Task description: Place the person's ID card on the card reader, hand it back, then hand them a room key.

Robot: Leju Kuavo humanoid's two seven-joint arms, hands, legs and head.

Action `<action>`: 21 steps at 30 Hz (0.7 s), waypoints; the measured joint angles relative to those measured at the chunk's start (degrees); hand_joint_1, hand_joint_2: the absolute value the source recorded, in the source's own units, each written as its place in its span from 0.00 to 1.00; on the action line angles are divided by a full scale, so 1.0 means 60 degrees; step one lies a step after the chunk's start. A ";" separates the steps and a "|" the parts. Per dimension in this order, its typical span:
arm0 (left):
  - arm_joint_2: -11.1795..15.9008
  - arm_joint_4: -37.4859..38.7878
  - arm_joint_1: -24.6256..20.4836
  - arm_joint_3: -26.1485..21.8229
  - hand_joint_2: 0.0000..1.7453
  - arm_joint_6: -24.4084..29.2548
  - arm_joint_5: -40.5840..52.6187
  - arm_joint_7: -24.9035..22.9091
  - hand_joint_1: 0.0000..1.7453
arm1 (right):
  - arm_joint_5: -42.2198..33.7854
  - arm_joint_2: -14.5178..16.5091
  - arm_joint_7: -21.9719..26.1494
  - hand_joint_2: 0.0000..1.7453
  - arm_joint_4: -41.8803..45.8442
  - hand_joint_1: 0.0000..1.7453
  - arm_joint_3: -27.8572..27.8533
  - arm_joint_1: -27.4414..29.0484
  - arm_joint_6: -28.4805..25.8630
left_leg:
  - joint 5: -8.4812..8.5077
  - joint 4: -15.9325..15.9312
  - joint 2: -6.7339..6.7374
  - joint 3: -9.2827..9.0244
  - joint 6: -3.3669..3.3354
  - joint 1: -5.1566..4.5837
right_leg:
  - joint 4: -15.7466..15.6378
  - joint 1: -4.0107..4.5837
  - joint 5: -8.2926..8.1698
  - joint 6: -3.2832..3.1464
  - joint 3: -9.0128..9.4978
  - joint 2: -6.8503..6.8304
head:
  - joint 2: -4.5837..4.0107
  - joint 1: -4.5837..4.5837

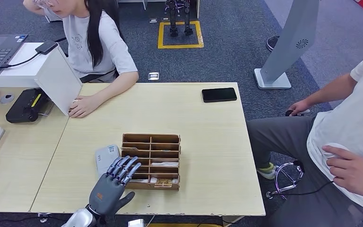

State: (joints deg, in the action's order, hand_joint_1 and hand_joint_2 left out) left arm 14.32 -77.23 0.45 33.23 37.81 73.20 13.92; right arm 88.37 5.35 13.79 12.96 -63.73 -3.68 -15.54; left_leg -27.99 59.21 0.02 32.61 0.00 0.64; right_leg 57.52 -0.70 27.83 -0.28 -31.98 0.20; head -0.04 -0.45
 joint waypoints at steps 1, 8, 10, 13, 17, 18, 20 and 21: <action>-0.0001 0.0001 0.0000 -0.0001 1.00 0.0000 0.0000 0.0000 0.00 | 0.0000 0.0000 0.0000 1.00 0.0000 0.00 0.0000 0.0000 0.0000 | 0.0000 0.0000 0.0000 0.0000 0.0000 0.0000 | 0.0000 0.0000 0.0000 0.0000 0.0000 0.0000 | 0.0000 -0.0001; -0.0001 0.0029 0.0000 -0.0010 1.00 -0.0003 0.0016 -0.0034 0.00 | -0.0002 0.0000 -0.0004 1.00 0.0000 0.00 0.0000 0.0001 0.0000 | 0.0000 0.0000 0.0000 0.0000 0.0000 0.0000 | 0.0000 0.0000 0.0000 0.0000 0.0000 0.0000 | 0.0000 -0.0002; -0.0001 0.0039 0.0000 -0.0015 1.00 -0.0004 0.0028 -0.0048 0.00 | -0.0003 0.0000 -0.0004 1.00 0.0000 0.00 0.0000 0.0002 0.0000 | 0.0000 0.0000 0.0000 0.0000 0.0000 0.0000 | 0.0000 0.0000 0.0000 0.0000 0.0000 0.0000 | 0.0000 -0.0002; -0.0001 0.0055 0.0000 -0.0025 1.00 -0.0004 0.0028 -0.0051 0.00 | -0.0003 0.0000 -0.0004 1.00 0.0000 0.00 0.0000 0.0002 0.0000 | 0.0000 0.0000 0.0000 0.0000 0.0000 0.0000 | 0.0000 0.0000 0.0000 0.0000 0.0000 0.0000 | 0.0000 -0.0002; -0.0004 0.0073 0.0000 -0.0059 1.00 -0.0004 0.0026 -0.0053 0.00 | -0.0002 0.0000 -0.0004 1.00 0.0000 0.00 0.0000 0.0002 0.0000 | 0.0000 0.0000 0.0000 0.0000 0.0000 0.0000 | 0.0000 0.0000 0.0000 0.0000 0.0000 0.0000 | 0.0000 -0.0002; -0.0006 0.0074 0.0000 -0.0075 1.00 -0.0004 0.0027 -0.0054 0.00 | -0.0002 0.0000 -0.0004 1.00 0.0000 0.00 0.0000 0.0002 0.0000 | 0.0000 0.0000 0.0000 0.0000 0.0000 0.0000 | 0.0000 0.0000 0.0000 0.0000 0.0000 0.0000 | 0.0000 -0.0002; -0.0011 0.0074 0.0000 -0.0101 1.00 -0.0005 0.0028 -0.0055 0.00 | -0.0003 0.0000 -0.0002 1.00 0.0000 0.00 0.0000 0.0002 0.0000 | 0.0000 0.0000 0.0000 0.0000 0.0000 0.0000 | 0.0000 0.0000 0.0000 0.0000 0.0000 0.0000 | 0.0000 -0.0002; -0.0012 0.0075 0.0000 -0.0107 1.00 -0.0005 0.0028 -0.0055 0.00 | -0.0003 0.0000 -0.0001 1.00 0.0000 0.00 0.0000 0.0002 0.0000 | 0.0000 0.0000 0.0000 0.0000 0.0000 0.0000 | 0.0000 0.0000 0.0000 0.0000 0.0000 0.0000 | 0.0000 -0.0002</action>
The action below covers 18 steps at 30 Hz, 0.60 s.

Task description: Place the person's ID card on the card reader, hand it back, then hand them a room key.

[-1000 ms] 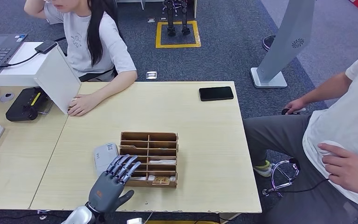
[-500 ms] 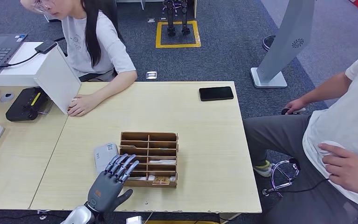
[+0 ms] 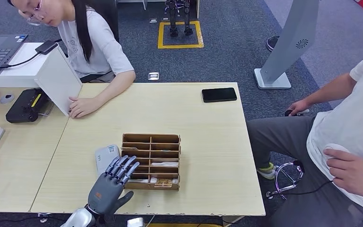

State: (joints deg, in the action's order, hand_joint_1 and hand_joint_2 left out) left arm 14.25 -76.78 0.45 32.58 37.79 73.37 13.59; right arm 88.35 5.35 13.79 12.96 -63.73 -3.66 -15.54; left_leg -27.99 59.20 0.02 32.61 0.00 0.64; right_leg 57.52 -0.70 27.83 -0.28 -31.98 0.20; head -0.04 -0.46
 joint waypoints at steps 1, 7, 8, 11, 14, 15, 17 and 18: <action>-0.0001 0.0002 0.0000 -0.0005 1.00 0.0000 0.0000 0.0000 0.00 | 0.0000 0.0000 0.0001 1.00 0.0000 0.00 0.0000 0.0000 0.0000 | 0.0000 0.0000 0.0000 0.0000 0.0000 0.0000 | 0.0000 0.0000 0.0000 0.0000 0.0000 0.0000 | 0.0000 0.0000; -0.0004 0.0039 0.0000 -0.0034 1.00 -0.0010 -0.0022 0.0000 0.75 | 0.0003 0.0000 0.0000 1.00 0.0000 0.00 0.0000 0.0000 0.0000 | 0.0000 0.0000 0.0000 0.0000 0.0000 0.0000 | 0.0000 0.0000 0.0000 0.0000 0.0000 0.0000 | 0.0000 0.0000; -0.0004 0.0045 0.0000 -0.0036 1.00 -0.0032 -0.0045 0.0000 1.00 | 0.0003 0.0000 0.0001 1.00 0.0000 0.00 0.0000 0.0000 0.0000 | 0.0000 0.0000 0.0000 0.0000 0.0000 0.0000 | 0.0000 0.0000 0.0000 0.0000 0.0000 0.0000 | 0.0000 0.0000; -0.0004 0.0067 -0.0001 -0.0040 1.00 -0.0166 -0.0185 0.0045 1.00 | 0.0003 0.0000 0.0009 1.00 0.0000 0.00 0.0000 0.0000 -0.0001 | 0.0000 0.0000 0.0000 0.0000 0.0000 0.0000 | 0.0000 0.0000 0.0000 0.0000 0.0000 0.0000 | 0.0000 0.0000; 0.0001 0.0092 -0.0001 -0.0043 1.00 -0.0232 -0.0328 0.0126 1.00 | 0.0003 0.0000 0.0016 1.00 0.0000 0.00 0.0000 -0.0001 -0.0001 | 0.0000 0.0000 0.0000 0.0000 0.0000 0.0000 | 0.0000 0.0000 0.0000 0.0000 0.0000 0.0000 | 0.0000 0.0000; 0.0003 0.0095 -0.0001 -0.0044 1.00 -0.0237 -0.0351 0.0134 1.00 | 0.0003 0.0000 0.0015 1.00 0.0000 0.00 0.0000 -0.0001 -0.0002 | 0.0000 0.0000 0.0000 0.0000 0.0000 0.0000 | 0.0000 0.0000 0.0000 0.0000 0.0000 0.0000 | 0.0000 0.0000; 0.0003 0.0097 -0.0008 -0.0046 1.00 -0.0240 -0.0389 0.0140 1.00 | 0.0003 0.0000 0.0015 1.00 0.0000 0.00 0.0000 -0.0001 -0.0004 | 0.0000 0.0000 0.0000 0.0000 0.0000 0.0000 | 0.0000 0.0000 0.0000 0.0000 0.0001 0.0000 | 0.0000 0.0000; 0.0002 0.0097 -0.0019 -0.0046 1.00 -0.0241 -0.0407 0.0141 1.00 | 0.0003 0.0000 0.0016 1.00 0.0000 0.00 0.0000 -0.0001 -0.0003 | 0.0000 0.0000 -0.0001 0.0000 0.0000 0.0000 | 0.0000 0.0000 0.0000 0.0000 0.0001 0.0000 | 0.0000 0.0001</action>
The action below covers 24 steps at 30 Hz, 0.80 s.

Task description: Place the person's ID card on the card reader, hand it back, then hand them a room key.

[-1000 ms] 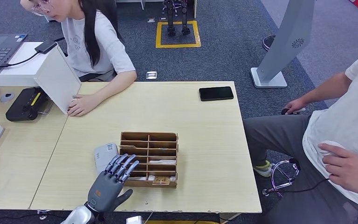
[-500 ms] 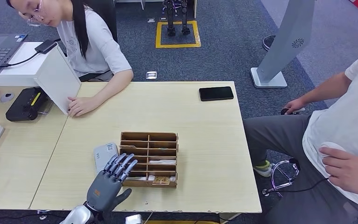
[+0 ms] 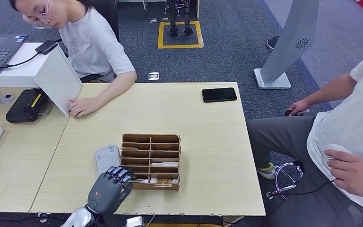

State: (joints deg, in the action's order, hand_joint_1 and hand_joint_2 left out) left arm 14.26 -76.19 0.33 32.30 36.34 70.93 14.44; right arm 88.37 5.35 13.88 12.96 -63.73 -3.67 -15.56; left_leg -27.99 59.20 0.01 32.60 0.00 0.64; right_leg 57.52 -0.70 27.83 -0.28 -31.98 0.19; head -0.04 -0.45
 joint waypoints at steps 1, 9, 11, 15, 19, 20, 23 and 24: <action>-0.0001 0.0000 -0.0016 -0.0001 1.00 -0.0001 -0.0015 0.0001 1.00 | 0.0000 0.0000 0.0000 1.00 0.0000 0.00 0.0000 0.0000 0.0000 | 0.0000 0.0000 0.0000 0.0000 0.0000 0.0000 | 0.0000 0.0000 0.0000 0.0000 0.0001 0.0000 | 0.0000 0.0000; -0.0016 0.0000 -0.0091 -0.0008 1.00 -0.0003 -0.0100 0.0015 1.00 | 0.0000 0.0000 0.0000 1.00 0.0000 0.00 0.0000 0.0000 0.0001 | 0.0000 0.0000 0.0000 -0.0003 0.0000 0.0001 | 0.0000 0.0000 0.0000 0.0000 0.0002 0.0000 | 0.0000 -0.0001; -0.0016 0.0000 -0.0097 -0.0011 1.00 -0.0003 -0.0109 0.0032 1.00 | 0.0000 0.0000 0.0000 1.00 0.0000 0.00 0.0000 0.0000 -0.0002 | 0.0000 0.0000 0.0000 -0.0003 0.0000 0.0001 | 0.0000 0.0000 0.0000 0.0000 0.0002 0.0000 | 0.0000 -0.0001; -0.0016 0.0000 -0.0097 -0.0020 1.00 0.0001 -0.0123 0.0074 1.00 | -0.0003 0.0000 0.0002 1.00 0.0000 0.00 0.0000 -0.0002 -0.0007 | 0.0000 0.0000 -0.0001 -0.0003 0.0000 0.0001 | 0.0000 0.0000 0.0000 0.0000 0.0004 -0.0001 | 0.0000 0.0000; -0.0016 0.0000 -0.0098 -0.0025 1.00 0.0003 -0.0134 0.0078 1.00 | -0.0004 0.0000 0.0007 1.00 0.0000 0.00 0.0000 -0.0002 -0.0007 | 0.0000 0.0000 -0.0001 -0.0003 0.0000 0.0000 | 0.0000 0.0000 0.0000 0.0000 0.0005 -0.0001 | 0.0000 -0.0001; -0.0016 0.0000 -0.0098 -0.0026 1.00 0.0010 -0.0157 0.0087 1.00 | -0.0003 0.0000 0.0007 1.00 0.0000 0.00 0.0000 -0.0002 -0.0006 | 0.0000 0.0000 -0.0001 -0.0004 0.0000 0.0000 | 0.0000 0.0000 0.0000 0.0000 0.0005 -0.0001 | 0.0000 -0.0001; -0.0012 -0.0014 -0.0105 -0.0069 1.00 0.0058 -0.0359 0.0154 1.00 | -0.0002 0.0000 0.0008 1.00 0.0000 0.00 0.0000 -0.0002 -0.0005 | 0.0001 0.0000 0.0000 -0.0004 0.0000 0.0000 | 0.0000 0.0000 0.0000 0.0000 0.0004 -0.0001 | 0.0000 -0.0001; 0.0002 -0.0050 -0.0109 -0.0109 1.00 0.0075 -0.0463 0.0175 1.00 | -0.0005 0.0000 0.0011 1.00 0.0000 0.00 0.0000 -0.0002 -0.0005 | 0.0002 0.0000 0.0000 -0.0004 0.0000 0.0001 | 0.0000 0.0000 -0.0001 -0.0001 0.0004 0.0000 | 0.0000 -0.0001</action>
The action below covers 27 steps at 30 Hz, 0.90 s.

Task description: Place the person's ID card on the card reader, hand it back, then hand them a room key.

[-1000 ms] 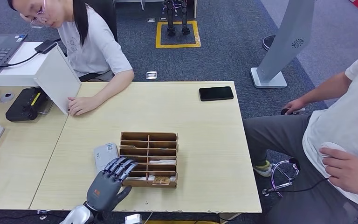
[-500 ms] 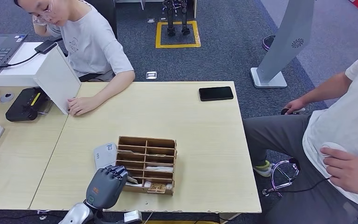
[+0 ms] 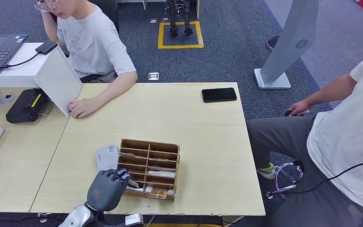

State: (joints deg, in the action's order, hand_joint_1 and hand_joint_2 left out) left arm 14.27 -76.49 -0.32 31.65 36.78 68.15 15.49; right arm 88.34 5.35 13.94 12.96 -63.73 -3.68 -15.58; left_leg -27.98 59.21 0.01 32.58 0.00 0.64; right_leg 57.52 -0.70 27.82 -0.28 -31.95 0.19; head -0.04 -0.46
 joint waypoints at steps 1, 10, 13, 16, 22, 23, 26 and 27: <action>0.0042 -0.0088 -0.0004 -0.0071 1.00 0.0009 -0.0125 0.0012 1.00 | -0.0004 0.0000 0.0004 1.00 0.0000 0.00 0.0000 0.0000 0.0000 | 0.0001 0.0000 0.0000 0.0000 0.0000 0.0002 | 0.0000 0.0000 -0.0001 -0.0001 -0.0001 0.0000 | 0.0000 0.0000; 0.0921 -0.2137 -0.0472 -0.1532 1.00 -0.0614 -0.1377 0.0303 1.00 | -0.0014 0.0000 0.0018 1.00 0.0000 0.00 0.0000 0.0002 0.0000 | 0.0025 -0.0001 0.0000 0.0005 0.0011 0.0010 | 0.0007 0.0006 -0.0011 -0.0016 -0.0006 0.0000 | 0.0000 0.0003; 0.1171 -0.2713 -0.0666 -0.2052 1.00 -0.0917 -0.1596 0.0416 1.00 | -0.0013 0.0000 0.0020 1.00 0.0000 0.00 0.0000 0.0003 0.0002 | 0.0026 -0.0001 0.0000 0.0004 0.0011 0.0009 | 0.0007 0.0006 -0.0016 -0.0019 -0.0006 0.0000 | 0.0000 0.0001; 0.1291 -0.3018 -0.0735 -0.2338 1.00 -0.0956 -0.1624 0.0458 1.00 | -0.0045 0.0000 0.0018 1.00 0.0000 0.00 0.0000 0.0000 -0.0001 | 0.0028 -0.0001 0.0001 0.0007 0.0010 0.0008 | 0.0007 0.0006 -0.0018 -0.0016 -0.0006 0.0001 | 0.0000 0.0003; 0.1803 -0.3502 -0.1391 -0.2947 1.00 -0.1630 -0.2364 0.0447 1.00 | -0.6006 -0.0519 -0.0518 1.00 -0.0081 0.00 0.0840 -0.0241 -0.0571 | 0.0049 0.0001 -0.0008 0.0025 0.0000 -0.0001 | 0.0008 -0.0003 -0.0041 0.0009 -0.0020 -0.0008 | 0.0000 -0.0015; 0.1904 -0.3549 -0.1549 -0.3098 1.00 -0.1857 -0.2559 0.0478 1.00 | -0.7983 -0.0553 -0.0603 1.00 -0.0107 0.00 0.1518 -0.0199 -0.0641 | 0.0054 0.0002 -0.0015 0.0030 -0.0004 0.0006 | 0.0008 0.0003 -0.0042 0.0008 -0.0014 -0.0016 | 0.0000 -0.0009; 0.2180 -0.3581 -0.2056 -0.3565 1.00 -0.2469 -0.3013 0.0479 1.00 | -1.1893 -0.0648 -0.0719 1.00 -0.0116 0.00 0.4432 -0.0016 -0.0642 | 0.0063 0.0007 -0.0015 0.0045 -0.0003 0.0018 | 0.0007 0.0016 -0.0058 -0.0010 -0.0035 -0.0016 | 0.0000 0.0025; 0.2260 -0.3574 -0.2261 -0.3719 1.00 -0.2646 -0.3129 0.0455 1.00 | -1.2253 -0.0655 -0.0745 1.00 -0.0125 0.00 0.5458 0.0039 -0.0637 | 0.0065 0.0008 -0.0008 0.0048 0.0001 0.0018 | 0.0008 0.0017 -0.0063 -0.0016 -0.0046 -0.0010 | 0.0000 0.0023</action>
State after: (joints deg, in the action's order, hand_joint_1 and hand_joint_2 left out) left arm 27.83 -97.94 -13.89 9.34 20.91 49.37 18.22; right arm 14.82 1.43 9.48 12.21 -30.99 -3.45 -19.40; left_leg -27.59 59.25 -0.04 32.86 0.00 0.75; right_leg 57.57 -0.60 27.45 -0.38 -32.23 0.13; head -0.04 -0.32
